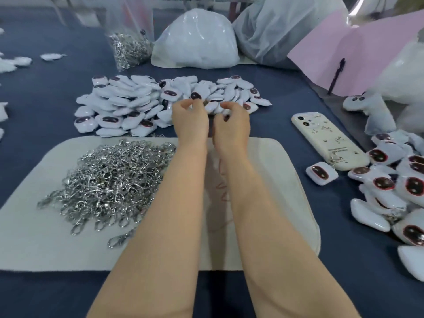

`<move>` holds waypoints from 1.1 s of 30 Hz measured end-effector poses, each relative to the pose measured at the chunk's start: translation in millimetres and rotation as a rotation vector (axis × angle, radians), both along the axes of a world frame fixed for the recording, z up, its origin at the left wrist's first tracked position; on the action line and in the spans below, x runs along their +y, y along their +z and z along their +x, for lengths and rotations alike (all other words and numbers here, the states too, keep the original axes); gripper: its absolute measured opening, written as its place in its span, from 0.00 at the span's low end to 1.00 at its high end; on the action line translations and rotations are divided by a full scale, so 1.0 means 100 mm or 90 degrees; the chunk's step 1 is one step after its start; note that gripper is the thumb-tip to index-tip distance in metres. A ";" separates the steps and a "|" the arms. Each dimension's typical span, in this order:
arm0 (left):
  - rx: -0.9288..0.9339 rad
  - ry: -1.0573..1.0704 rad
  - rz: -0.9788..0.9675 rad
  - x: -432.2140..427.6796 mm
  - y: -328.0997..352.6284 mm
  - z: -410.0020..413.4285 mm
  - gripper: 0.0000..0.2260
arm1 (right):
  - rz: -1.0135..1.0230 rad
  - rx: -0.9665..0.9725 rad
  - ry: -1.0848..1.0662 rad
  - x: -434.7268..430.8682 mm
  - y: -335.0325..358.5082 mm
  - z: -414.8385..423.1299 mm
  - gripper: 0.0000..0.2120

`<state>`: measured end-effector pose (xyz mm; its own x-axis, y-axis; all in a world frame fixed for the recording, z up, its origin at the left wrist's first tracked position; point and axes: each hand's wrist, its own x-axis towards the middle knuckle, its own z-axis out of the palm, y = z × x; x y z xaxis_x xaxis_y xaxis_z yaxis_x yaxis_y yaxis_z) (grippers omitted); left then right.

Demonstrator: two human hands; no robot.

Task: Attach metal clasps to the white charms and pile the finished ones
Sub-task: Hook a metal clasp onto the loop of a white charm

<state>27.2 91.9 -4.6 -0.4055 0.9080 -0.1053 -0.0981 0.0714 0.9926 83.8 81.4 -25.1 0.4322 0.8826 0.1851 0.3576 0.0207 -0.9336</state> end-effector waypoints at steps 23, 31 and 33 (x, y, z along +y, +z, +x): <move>-0.002 -0.132 -0.095 0.08 0.02 0.06 0.08 | -0.081 -0.133 0.049 0.20 -0.09 0.05 0.10; 0.184 -0.075 -0.019 0.26 0.02 0.06 0.15 | -0.063 -0.129 0.072 0.26 0.07 0.18 0.14; 0.315 -0.037 0.022 0.36 -0.02 0.04 0.14 | -0.055 -0.106 0.003 0.38 0.07 0.18 0.13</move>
<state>31.0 128.3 -7.1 -0.3474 0.9304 0.1168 0.3878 0.0291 0.9213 101.6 118.9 -18.4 0.3979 0.9000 0.1777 0.5076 -0.0546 -0.8599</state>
